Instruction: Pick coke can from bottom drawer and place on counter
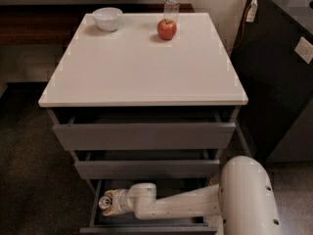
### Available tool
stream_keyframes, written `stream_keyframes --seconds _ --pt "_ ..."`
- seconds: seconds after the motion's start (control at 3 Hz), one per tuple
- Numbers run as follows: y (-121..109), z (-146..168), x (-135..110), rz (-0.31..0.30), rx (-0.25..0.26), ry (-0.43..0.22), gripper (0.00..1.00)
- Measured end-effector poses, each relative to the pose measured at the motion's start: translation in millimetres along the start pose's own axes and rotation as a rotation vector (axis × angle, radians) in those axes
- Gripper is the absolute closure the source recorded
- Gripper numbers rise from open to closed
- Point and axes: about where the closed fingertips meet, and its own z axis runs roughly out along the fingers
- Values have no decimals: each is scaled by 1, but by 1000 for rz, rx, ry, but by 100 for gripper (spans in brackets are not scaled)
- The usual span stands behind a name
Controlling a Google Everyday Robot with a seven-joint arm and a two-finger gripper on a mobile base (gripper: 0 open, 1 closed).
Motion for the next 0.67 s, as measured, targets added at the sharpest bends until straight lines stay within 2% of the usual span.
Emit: stream_keyframes --seconds 0.33,0.67 --pt "2 -15 -11 -23 19 2 100" --pt "2 -49 -26 -62 55 25 100"
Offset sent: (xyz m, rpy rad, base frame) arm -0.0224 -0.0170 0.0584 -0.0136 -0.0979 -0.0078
